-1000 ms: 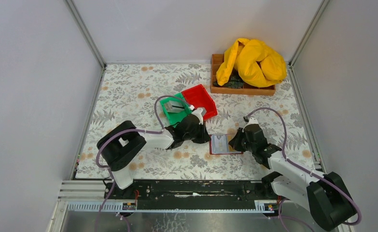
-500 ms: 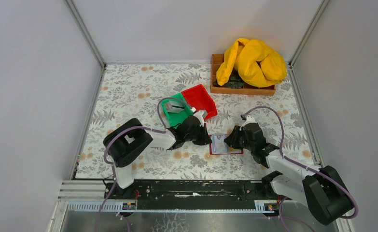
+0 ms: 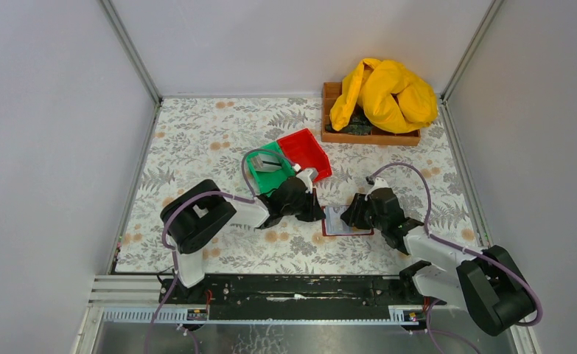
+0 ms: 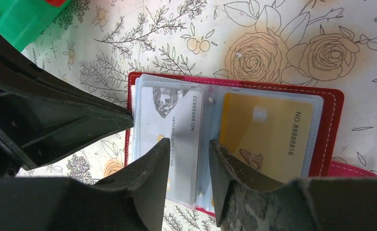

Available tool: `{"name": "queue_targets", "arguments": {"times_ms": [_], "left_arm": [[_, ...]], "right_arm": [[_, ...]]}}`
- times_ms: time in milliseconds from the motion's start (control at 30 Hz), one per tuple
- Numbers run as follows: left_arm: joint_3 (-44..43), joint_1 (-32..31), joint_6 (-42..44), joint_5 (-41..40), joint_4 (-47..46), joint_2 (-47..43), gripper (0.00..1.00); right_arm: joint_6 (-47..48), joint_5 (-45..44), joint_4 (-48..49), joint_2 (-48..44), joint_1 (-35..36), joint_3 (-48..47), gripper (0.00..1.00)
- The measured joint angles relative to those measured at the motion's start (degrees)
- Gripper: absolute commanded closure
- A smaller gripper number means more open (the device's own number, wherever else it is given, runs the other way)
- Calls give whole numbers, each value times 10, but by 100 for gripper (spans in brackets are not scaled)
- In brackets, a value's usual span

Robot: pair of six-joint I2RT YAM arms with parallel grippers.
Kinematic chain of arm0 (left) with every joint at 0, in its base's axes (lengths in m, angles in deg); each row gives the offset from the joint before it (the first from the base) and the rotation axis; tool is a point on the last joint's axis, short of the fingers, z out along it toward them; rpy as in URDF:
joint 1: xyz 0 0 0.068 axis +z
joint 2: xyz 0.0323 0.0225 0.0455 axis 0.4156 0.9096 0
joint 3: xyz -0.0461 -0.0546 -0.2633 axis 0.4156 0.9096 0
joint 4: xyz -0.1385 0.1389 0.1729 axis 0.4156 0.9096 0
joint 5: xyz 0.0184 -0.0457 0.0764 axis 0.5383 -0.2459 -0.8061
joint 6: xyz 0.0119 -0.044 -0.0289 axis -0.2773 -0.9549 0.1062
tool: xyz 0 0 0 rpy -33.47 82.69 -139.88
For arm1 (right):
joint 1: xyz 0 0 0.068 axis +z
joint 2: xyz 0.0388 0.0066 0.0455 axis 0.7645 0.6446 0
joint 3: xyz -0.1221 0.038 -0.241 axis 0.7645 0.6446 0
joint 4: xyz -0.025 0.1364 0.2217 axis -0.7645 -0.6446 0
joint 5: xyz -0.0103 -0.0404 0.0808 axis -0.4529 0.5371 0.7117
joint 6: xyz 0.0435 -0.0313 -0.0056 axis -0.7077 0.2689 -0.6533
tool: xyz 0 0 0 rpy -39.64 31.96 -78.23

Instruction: Take the credit cards out of the card holder

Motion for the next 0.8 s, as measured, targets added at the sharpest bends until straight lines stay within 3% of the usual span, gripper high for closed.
{"name": "queue_targets", "arguments": {"times_ms": [267, 800], "left_arm": [[0, 0, 0, 0, 0, 1, 100], [-7, 0, 0, 0, -3, 9, 100]], "right_arm": [[4, 16, 16, 16, -2, 0, 68], [7, 54, 35, -20, -5, 28, 66]]}}
